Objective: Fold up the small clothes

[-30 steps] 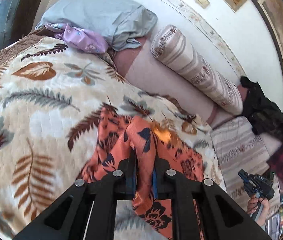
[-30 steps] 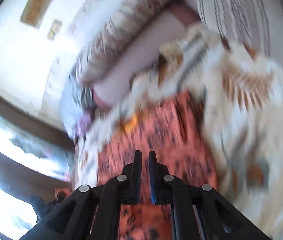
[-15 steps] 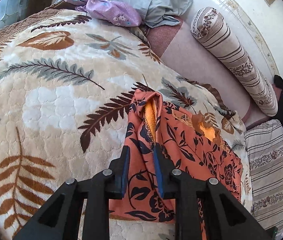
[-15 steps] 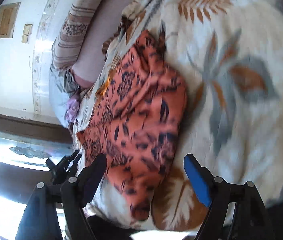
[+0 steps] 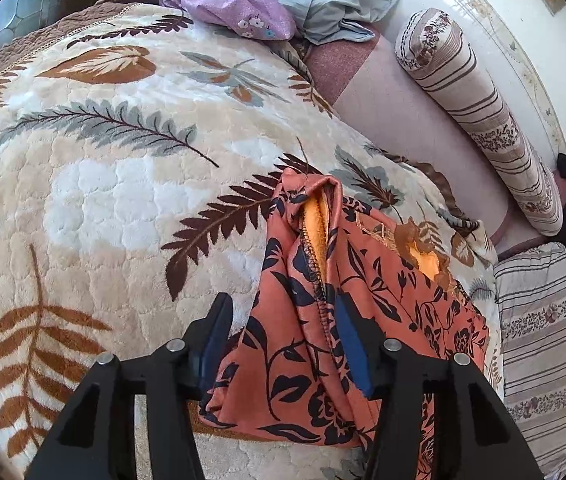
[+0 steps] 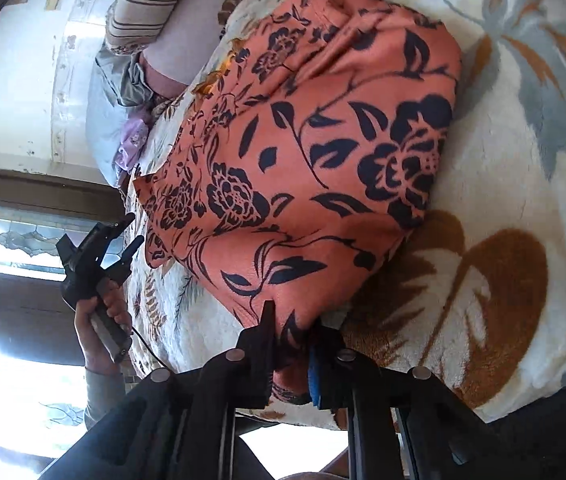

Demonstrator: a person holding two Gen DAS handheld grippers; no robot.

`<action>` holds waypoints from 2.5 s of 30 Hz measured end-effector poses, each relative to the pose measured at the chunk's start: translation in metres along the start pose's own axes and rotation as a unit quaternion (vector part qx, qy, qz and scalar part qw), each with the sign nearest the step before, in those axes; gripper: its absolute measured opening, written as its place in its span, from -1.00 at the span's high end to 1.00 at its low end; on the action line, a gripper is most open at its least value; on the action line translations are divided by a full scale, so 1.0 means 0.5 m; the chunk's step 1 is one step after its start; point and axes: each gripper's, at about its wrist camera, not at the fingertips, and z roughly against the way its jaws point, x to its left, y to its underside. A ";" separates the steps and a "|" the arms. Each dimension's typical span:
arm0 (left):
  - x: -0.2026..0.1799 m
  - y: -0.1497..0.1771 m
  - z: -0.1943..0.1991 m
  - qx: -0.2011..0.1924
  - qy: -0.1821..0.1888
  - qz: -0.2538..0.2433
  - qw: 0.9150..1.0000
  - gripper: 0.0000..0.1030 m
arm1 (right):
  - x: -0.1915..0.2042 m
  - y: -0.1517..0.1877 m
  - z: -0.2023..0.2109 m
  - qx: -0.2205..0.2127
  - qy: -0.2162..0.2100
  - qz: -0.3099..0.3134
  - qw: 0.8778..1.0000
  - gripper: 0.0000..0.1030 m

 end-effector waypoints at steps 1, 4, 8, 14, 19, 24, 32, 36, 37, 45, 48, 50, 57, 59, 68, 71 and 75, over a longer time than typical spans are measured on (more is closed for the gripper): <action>-0.001 -0.004 -0.004 0.003 0.007 0.000 1.000 0.24 | 0.003 -0.008 0.006 -0.002 0.001 0.005 1.000 0.77; -0.004 -0.024 -0.003 -0.002 0.019 0.016 1.000 0.15 | 0.012 -0.034 0.034 -0.009 0.009 0.026 1.000 0.80; -0.012 -0.077 -0.012 -0.031 0.004 0.014 0.999 -0.20 | 0.050 -0.126 0.083 -0.042 -0.009 0.052 0.998 0.81; 0.002 -0.093 -0.024 -0.043 -0.001 0.022 0.999 -0.20 | 0.056 -0.408 0.138 -0.199 -0.015 0.031 0.979 0.74; 0.023 -0.058 0.020 -0.036 -0.004 0.000 0.999 -0.25 | -0.011 -0.410 0.080 -0.150 0.046 0.040 0.987 0.01; 0.050 0.001 0.074 -0.047 -0.021 -0.015 0.999 -0.35 | -0.013 -0.181 0.097 -0.054 -0.066 0.020 0.996 -0.31; 0.064 0.085 0.099 -0.031 0.014 0.024 0.999 -0.35 | -0.057 -0.001 -0.008 0.004 -0.081 -0.084 0.993 -0.38; 0.071 0.112 0.111 -0.029 0.008 0.009 1.000 -0.35 | -0.010 -0.023 -0.050 0.001 -0.061 -0.044 0.997 0.76; 0.076 0.116 0.115 -0.031 0.008 0.004 0.999 -0.35 | 0.021 -0.039 -0.028 -0.013 -0.060 -0.015 0.998 0.80; 0.092 0.065 0.086 -0.053 -0.011 0.018 0.998 -0.35 | 0.061 -0.416 0.069 -0.198 -0.080 0.003 0.977 0.28; 0.069 0.039 0.066 -0.058 -0.011 0.006 0.998 -0.35 | -0.028 -0.468 -0.005 -0.141 -0.010 -0.074 0.987 -0.61; 0.053 0.018 0.049 -0.059 -0.018 -0.013 0.998 -0.39 | -0.032 -0.436 0.007 -0.150 -0.017 -0.038 0.988 -0.61; 0.031 -0.012 -0.040 -0.003 -0.033 -0.048 0.998 -0.45 | -0.041 -0.313 0.101 -0.159 0.098 0.060 0.980 -0.61; 0.032 -0.003 -0.077 0.029 -0.058 -0.056 0.996 -0.45 | -0.058 -0.287 0.083 -0.140 0.131 0.078 0.978 -0.61; -0.059 0.006 -0.118 0.066 -0.113 -0.150 0.980 0.74 | -0.019 -0.305 -0.028 -0.061 0.184 0.128 0.973 0.40; -0.085 -0.001 -0.058 0.042 -0.105 -0.144 0.983 0.78 | 0.021 -0.306 0.009 -0.070 0.183 0.139 0.971 0.57; -0.096 0.038 0.110 -0.016 -0.059 -0.146 0.987 0.90 | 0.083 -0.253 0.134 -0.110 0.149 0.164 0.969 0.62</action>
